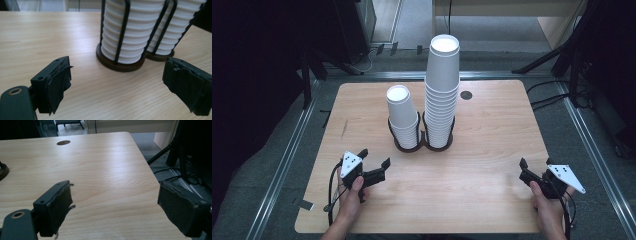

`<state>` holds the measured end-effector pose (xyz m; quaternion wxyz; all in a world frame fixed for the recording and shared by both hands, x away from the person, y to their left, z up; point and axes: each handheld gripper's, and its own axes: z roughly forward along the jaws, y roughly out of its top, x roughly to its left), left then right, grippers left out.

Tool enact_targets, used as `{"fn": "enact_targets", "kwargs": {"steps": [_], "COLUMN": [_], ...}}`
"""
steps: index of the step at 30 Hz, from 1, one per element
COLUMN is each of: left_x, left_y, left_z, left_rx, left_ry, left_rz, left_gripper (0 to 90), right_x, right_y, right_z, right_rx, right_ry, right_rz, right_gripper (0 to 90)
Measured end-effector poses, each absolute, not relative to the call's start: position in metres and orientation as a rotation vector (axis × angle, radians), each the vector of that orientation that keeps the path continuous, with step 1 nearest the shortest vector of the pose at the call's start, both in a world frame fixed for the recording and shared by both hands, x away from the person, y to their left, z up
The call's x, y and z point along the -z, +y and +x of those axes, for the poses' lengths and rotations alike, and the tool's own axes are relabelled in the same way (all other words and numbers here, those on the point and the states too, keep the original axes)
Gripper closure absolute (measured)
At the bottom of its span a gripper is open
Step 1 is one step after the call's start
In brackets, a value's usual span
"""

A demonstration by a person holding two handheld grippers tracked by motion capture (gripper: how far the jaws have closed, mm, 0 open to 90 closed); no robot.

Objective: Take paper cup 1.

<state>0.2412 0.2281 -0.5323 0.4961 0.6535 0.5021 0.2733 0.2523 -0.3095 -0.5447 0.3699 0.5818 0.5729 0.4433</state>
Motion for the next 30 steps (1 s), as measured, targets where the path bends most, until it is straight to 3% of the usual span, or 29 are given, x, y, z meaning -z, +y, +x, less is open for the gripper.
{"fn": "enact_targets", "kwargs": {"steps": [17,23,30], "left_x": [0.518,0.496,0.481], "left_y": [0.22,0.201,0.152], "left_z": [0.244,0.247,0.257], "left_rx": [-0.652,-0.683,-0.656], "left_ry": [1.217,1.141,1.043], "left_rz": [1.562,1.568,1.57], "left_gripper": [8.5,8.5,8.5], "right_x": [0.531,0.522,0.512], "right_y": [-0.292,-0.28,-0.269], "right_z": [0.248,0.25,0.255], "right_rx": [-1.15,-1.188,-1.224], "right_ry": [1.5,1.531,1.553], "right_rz": [1.389,1.364,1.349], "right_gripper": [12.0,12.0,11.8]}}
